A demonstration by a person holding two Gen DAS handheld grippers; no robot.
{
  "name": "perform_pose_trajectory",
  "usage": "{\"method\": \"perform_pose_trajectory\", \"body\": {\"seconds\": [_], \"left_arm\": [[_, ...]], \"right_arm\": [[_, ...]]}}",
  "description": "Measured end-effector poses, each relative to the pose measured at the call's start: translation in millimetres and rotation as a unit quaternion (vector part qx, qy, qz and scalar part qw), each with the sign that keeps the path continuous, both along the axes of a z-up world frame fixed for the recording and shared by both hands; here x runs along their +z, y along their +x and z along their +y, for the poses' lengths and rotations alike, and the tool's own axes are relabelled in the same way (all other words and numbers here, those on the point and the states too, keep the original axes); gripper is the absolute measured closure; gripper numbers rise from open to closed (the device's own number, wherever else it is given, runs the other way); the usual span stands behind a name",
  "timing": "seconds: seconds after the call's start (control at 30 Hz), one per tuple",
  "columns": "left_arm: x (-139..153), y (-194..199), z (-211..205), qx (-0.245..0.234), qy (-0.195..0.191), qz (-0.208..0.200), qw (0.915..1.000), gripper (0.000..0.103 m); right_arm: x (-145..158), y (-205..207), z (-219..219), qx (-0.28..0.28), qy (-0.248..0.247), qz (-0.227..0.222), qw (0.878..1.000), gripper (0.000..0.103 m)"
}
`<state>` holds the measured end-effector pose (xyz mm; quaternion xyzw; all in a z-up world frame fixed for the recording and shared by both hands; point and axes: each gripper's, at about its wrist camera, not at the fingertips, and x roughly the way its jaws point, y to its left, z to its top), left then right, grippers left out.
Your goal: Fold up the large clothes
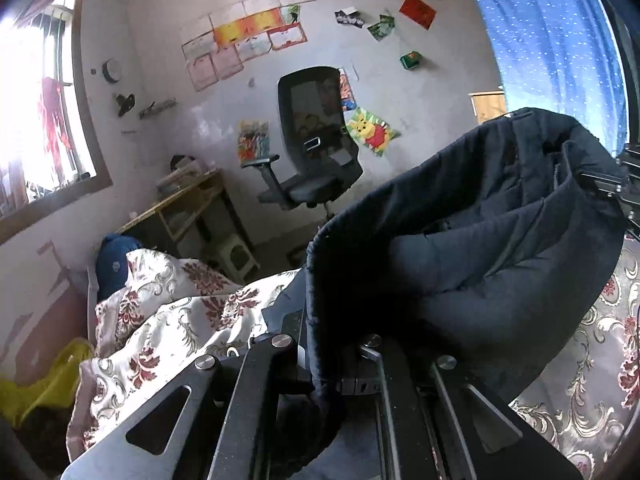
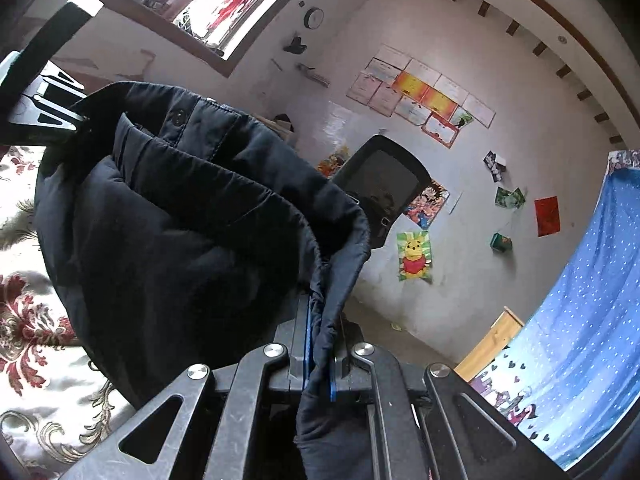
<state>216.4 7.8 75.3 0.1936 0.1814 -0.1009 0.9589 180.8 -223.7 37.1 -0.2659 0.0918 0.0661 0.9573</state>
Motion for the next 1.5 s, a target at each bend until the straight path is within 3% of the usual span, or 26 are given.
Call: {"method": "perform_pose_trajectory", "body": {"seconds": [0.13,0.27,0.47,0.6,0.77,1.13,1.33,1.4,1.43,1.47,1.5], "left_arm": [[2.9,26.2,-4.0,0.006,0.001,0.002,1.0000,0.098],[4.5,79.5,-3.9,0.031,-0.032,0.033,0.9985,0.099],[1.0,167.9,-3.9,0.078,-0.097,0.111,0.9860,0.099],[-8.1,200.6,-13.6,0.096,-0.066,0.116,0.9863,0.099],[-16.9,219.8,-16.1,0.109,-0.064,0.110,0.9859,0.099],[-55.4,254.9,-19.1,0.113,-0.046,0.145,0.9819,0.098],[-71.9,271.4,-12.6,0.110,-0.065,0.166,0.9779,0.097],[-71.2,270.7,-8.4,0.105,-0.078,0.165,0.9776,0.094],[-70.1,268.8,-5.5,0.101,-0.084,0.164,0.9777,0.092],[-67.8,267.1,-5.0,0.099,-0.088,0.160,0.9782,0.089],[-64.3,264.0,-3.1,0.097,-0.094,0.151,0.9793,0.074]], "right_arm": [[4.4,29.4,-5.2,-0.018,0.014,-0.005,1.000,0.097],[14.1,77.3,-5.6,-0.047,0.035,-0.008,0.998,0.097],[19.7,167.8,-0.5,-0.083,0.080,0.027,0.993,0.097],[15.2,208.2,3.2,-0.103,0.076,0.038,0.991,0.097],[7.3,240.5,3.6,-0.121,0.082,0.051,0.988,0.097],[-25.7,284.5,-5.9,-0.133,0.098,0.110,0.980,0.096],[-38.4,301.5,-5.8,-0.133,0.102,0.135,0.977,0.093],[-35.4,299.3,-10.9,-0.124,0.117,0.137,0.976,0.087],[-33.2,296.8,-13.9,-0.121,0.123,0.135,0.976,0.076],[-29.5,291.7,-19.7,-0.117,0.137,0.129,0.975,0.056],[-25.7,286.6,-24.5,-0.111,0.151,0.119,0.975,0.045]]}}
